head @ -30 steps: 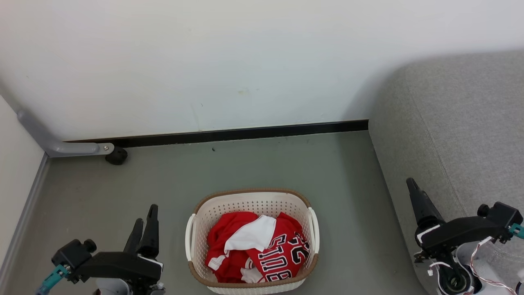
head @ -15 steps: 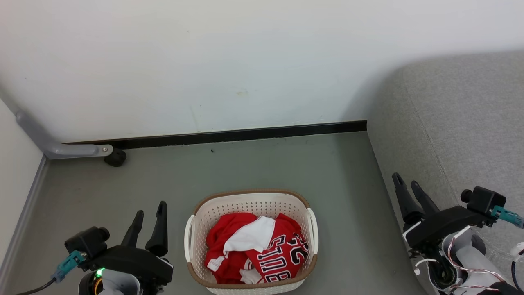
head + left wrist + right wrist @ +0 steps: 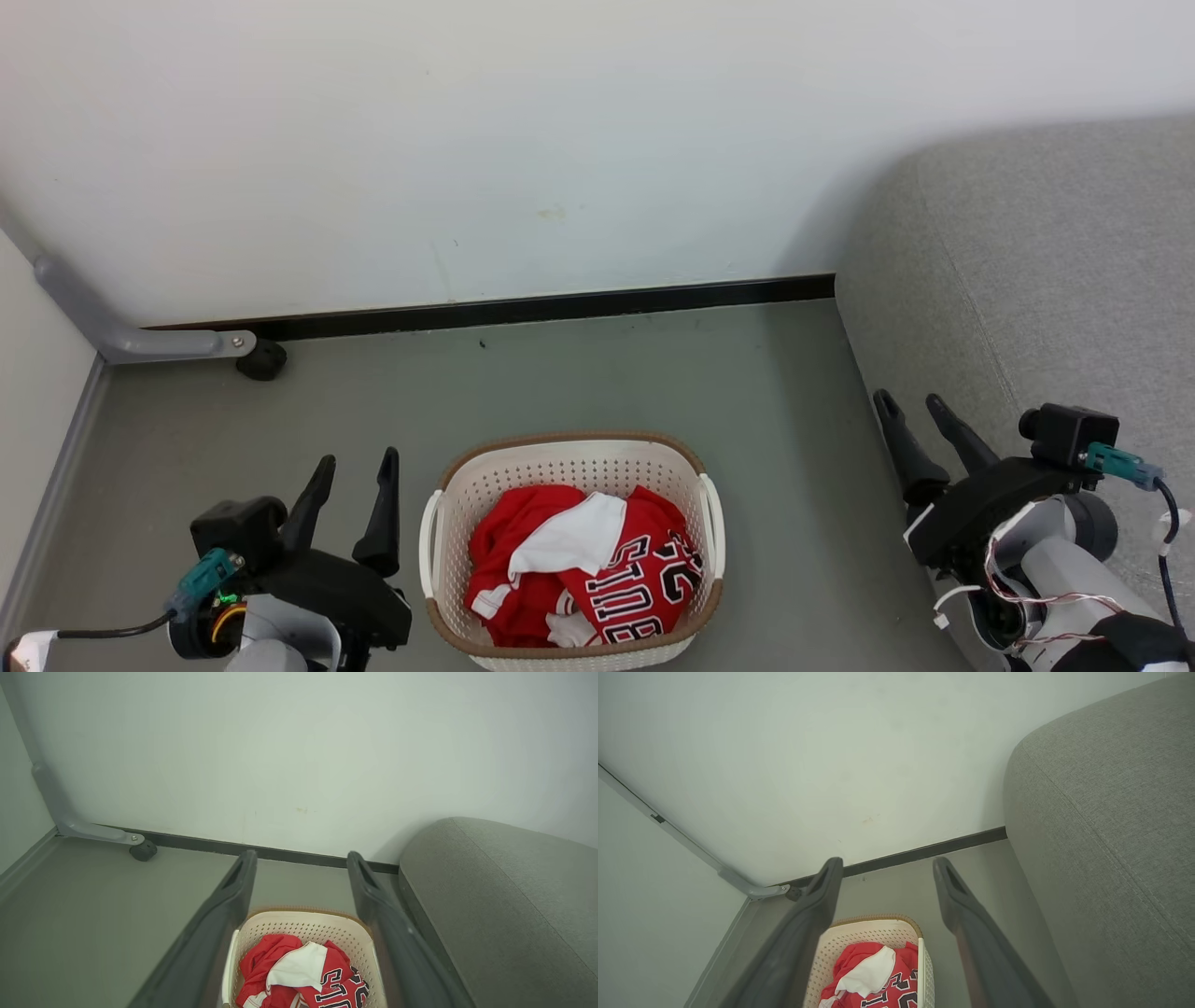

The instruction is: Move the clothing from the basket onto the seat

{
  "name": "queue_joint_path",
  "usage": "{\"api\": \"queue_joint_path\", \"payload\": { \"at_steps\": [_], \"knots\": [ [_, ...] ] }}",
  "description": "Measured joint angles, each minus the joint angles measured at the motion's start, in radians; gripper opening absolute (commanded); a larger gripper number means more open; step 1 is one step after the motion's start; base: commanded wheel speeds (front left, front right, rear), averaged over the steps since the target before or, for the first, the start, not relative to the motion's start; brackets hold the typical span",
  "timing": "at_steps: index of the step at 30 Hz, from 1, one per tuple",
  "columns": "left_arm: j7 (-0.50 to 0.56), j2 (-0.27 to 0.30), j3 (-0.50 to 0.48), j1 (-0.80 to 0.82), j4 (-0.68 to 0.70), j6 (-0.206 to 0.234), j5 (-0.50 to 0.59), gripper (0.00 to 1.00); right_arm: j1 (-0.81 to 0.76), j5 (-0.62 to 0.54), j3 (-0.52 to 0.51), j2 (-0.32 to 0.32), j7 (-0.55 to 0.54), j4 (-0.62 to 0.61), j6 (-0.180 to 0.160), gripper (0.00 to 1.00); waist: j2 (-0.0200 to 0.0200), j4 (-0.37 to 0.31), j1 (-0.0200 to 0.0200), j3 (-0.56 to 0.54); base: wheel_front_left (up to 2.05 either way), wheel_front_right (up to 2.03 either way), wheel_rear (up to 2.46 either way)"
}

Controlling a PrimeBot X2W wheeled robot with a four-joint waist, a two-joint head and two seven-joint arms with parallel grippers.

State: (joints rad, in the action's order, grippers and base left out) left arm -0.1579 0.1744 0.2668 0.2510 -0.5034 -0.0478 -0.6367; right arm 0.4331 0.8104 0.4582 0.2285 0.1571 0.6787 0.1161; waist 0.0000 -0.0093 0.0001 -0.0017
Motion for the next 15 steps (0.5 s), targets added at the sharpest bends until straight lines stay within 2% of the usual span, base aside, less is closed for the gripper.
{"api": "queue_joint_path", "payload": {
  "at_steps": [15],
  "knots": [
    [-0.056, 0.006, 0.031, 0.035, -0.035, 0.015, 0.204, 1.0, 0.077, -0.16, 0.109, 0.029, 0.052, 0.089, 0.004, 1.0, 0.0, -0.003, 0.0, 0.0, 0.0, 0.0, 0.0]
  ]
}}
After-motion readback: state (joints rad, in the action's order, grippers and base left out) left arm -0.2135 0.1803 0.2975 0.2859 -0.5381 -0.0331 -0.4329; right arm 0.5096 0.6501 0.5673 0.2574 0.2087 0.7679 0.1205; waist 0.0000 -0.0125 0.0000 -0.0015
